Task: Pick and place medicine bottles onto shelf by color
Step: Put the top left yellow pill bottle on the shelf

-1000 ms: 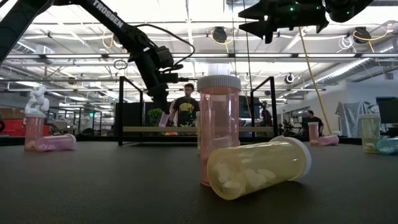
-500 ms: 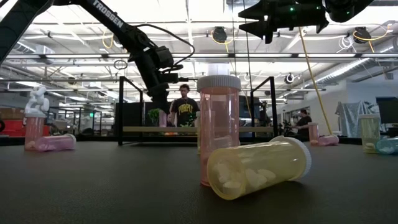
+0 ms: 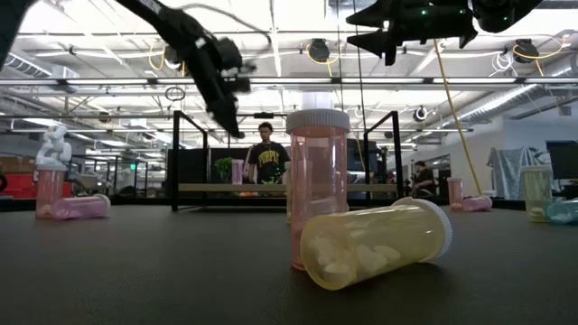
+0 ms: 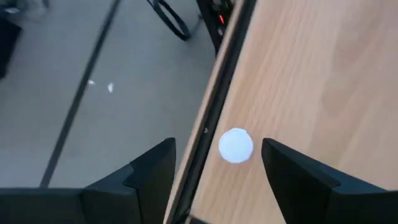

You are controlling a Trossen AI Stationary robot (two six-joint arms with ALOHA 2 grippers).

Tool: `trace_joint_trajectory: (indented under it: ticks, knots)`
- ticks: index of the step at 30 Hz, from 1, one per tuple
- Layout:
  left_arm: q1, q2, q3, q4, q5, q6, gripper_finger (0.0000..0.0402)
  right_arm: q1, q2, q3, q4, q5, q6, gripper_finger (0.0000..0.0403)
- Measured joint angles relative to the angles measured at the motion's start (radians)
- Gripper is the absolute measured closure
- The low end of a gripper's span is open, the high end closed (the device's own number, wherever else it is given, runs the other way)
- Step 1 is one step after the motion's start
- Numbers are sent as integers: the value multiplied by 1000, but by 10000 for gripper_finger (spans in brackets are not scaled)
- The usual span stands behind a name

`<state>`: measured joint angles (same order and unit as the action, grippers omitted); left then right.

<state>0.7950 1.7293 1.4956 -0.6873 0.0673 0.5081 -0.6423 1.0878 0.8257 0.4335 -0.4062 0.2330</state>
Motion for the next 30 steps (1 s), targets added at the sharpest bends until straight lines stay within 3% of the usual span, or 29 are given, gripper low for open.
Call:
trace_joint_trajectory:
  ticks: [4,10,15,20,30]
  knots:
    - [-50,-143,0,-16,52,-174,150,7,0,0,5,-109,33,151]
    - [-187,-329,1,50,375,-396,164,31,0,0,21,-200,148,155]
    - [-347,-404,1,179,439,-451,203,50,0,0,69,-226,196,181]
    - [-499,-415,1,287,341,-452,229,69,0,1,79,-269,203,203]
    - [-731,-393,0,300,-46,-546,218,151,-2,-6,6,-434,276,208]
